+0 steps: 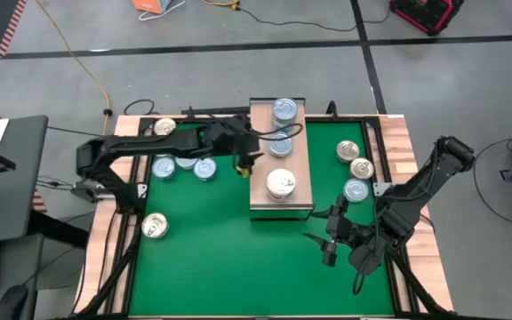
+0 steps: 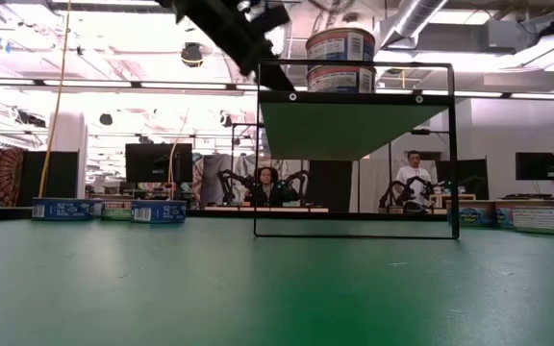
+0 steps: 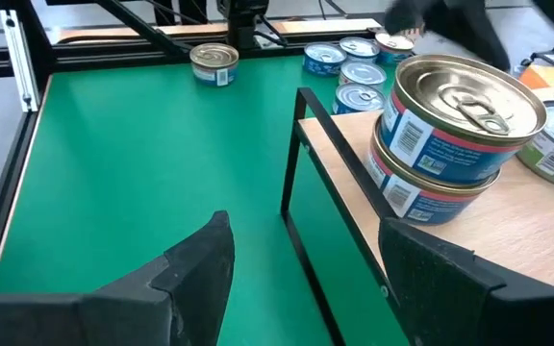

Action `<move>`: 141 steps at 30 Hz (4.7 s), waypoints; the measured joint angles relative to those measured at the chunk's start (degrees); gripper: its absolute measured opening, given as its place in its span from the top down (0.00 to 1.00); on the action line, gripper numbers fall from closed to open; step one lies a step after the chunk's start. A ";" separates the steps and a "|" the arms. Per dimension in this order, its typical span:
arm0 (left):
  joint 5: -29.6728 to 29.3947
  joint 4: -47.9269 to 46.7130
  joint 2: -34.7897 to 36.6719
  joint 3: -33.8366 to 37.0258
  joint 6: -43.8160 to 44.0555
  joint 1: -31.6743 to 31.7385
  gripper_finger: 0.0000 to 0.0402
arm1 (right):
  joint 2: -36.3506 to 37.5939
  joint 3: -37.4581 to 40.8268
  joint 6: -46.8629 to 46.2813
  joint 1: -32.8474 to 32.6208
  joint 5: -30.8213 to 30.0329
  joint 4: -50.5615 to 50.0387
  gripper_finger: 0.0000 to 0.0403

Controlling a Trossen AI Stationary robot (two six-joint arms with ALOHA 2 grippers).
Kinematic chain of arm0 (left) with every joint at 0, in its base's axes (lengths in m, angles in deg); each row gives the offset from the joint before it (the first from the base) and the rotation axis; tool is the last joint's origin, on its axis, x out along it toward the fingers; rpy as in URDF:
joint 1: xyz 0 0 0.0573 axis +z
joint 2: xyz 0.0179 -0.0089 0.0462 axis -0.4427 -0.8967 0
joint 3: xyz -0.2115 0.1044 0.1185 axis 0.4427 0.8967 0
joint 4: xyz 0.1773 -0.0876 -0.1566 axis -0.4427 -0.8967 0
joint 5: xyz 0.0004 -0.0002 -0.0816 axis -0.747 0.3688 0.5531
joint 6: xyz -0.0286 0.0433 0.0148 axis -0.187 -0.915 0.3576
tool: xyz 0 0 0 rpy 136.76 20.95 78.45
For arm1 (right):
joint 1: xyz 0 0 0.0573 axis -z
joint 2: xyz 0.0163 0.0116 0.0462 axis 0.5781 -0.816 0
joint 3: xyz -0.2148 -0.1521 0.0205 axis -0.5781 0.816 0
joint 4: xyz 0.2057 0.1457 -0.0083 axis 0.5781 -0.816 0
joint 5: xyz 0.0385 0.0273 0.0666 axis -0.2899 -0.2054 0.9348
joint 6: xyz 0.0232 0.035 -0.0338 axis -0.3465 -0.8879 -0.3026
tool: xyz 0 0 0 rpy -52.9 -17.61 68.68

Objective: Stack canned seafood by type on shelf
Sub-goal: Stack the blue tuna can on top of the green tuna can on the shelf

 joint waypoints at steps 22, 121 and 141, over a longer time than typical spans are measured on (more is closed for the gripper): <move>-14.38 -20.47 23.37 31.21 19.45 -3.91 0.31 | -0.10 0.00 5.64 0.79 0.00 5.81 0.29; -26.83 -9.27 13.25 45.44 28.04 -29.67 0.99 | -0.74 0.00 7.43 1.22 0.17 9.04 0.29; -22.56 -16.15 13.10 42.76 37.85 -31.80 1.00 | -0.74 0.00 7.38 1.22 0.17 9.14 0.29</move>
